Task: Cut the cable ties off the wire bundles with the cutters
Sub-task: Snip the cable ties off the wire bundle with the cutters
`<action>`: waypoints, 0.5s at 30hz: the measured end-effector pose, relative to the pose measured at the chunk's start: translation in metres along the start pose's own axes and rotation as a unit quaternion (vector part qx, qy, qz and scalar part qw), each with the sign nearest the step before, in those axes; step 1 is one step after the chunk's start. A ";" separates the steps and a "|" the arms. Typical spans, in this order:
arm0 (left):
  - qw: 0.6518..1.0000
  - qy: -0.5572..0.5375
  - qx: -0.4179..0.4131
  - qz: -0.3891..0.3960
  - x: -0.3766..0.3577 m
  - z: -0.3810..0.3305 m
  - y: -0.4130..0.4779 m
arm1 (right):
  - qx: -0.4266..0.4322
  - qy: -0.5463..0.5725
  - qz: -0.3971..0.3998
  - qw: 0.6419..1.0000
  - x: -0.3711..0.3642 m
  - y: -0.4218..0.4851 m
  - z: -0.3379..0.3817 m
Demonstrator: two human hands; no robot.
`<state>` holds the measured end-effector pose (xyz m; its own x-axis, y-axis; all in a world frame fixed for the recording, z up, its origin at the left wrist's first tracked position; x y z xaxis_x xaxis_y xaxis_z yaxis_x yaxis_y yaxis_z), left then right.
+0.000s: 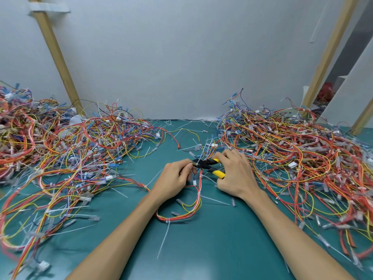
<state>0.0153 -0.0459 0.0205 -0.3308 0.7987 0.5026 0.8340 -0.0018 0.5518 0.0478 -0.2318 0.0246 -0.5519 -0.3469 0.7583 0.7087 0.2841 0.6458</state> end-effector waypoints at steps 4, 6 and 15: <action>1.000 0.001 0.003 0.000 0.001 -0.002 -0.001 | -0.002 -0.002 -0.002 1.000 0.000 0.000 0.000; 1.000 0.001 0.006 0.001 0.001 -0.002 -0.001 | -0.003 -0.005 -0.002 1.000 0.000 0.000 0.000; 1.000 0.000 0.020 -0.004 0.002 -0.001 -0.001 | -0.059 -0.018 0.011 0.998 -0.001 0.000 -0.010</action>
<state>0.0136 -0.0451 0.0211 -0.3379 0.7989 0.4975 0.8478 0.0287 0.5296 0.0527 -0.2406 0.0230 -0.5492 -0.3085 0.7767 0.7668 0.1835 0.6151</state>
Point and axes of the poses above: each hand's wrist, its own y-axis towards the middle knuckle, its own x-axis out of the back of the hand, z = x × y, the point moved 4 cm from there along y, towards the middle knuckle, and after that the axes turned 14 degrees about -z, right-handed, at the moved point
